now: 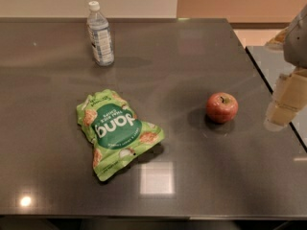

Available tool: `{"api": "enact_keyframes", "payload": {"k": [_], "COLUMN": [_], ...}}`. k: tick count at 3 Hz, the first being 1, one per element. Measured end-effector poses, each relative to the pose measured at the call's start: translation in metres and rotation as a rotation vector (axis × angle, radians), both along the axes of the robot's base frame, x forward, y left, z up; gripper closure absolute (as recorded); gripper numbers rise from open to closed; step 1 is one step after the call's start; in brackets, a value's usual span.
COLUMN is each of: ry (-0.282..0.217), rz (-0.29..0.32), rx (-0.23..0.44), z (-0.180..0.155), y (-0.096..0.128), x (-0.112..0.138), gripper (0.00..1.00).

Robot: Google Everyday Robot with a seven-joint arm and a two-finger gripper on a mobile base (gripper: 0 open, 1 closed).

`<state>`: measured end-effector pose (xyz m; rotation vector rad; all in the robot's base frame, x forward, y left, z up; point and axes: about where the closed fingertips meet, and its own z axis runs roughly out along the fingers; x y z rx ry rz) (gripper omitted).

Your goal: Move green rice chip bag near blue plastic bottle

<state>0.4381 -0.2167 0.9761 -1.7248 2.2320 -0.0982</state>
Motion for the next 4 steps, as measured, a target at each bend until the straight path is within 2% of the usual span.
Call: {"api": "enact_keyframes", "payload": {"k": [1,2,3,4], "ry": [0.000,0.011,0.028,0.059], "rz": [0.000,0.035,0.083,0.128], "rx": [0.000,0.013,0.077,0.136], "z": [0.000,0.001,-0.003,-0.010], "y": [0.000,0.012,0.049,0.099], "x": [0.000,0.003,0.006,0.005], "gripper": [0.00,0.00,0.00,0.00]}}
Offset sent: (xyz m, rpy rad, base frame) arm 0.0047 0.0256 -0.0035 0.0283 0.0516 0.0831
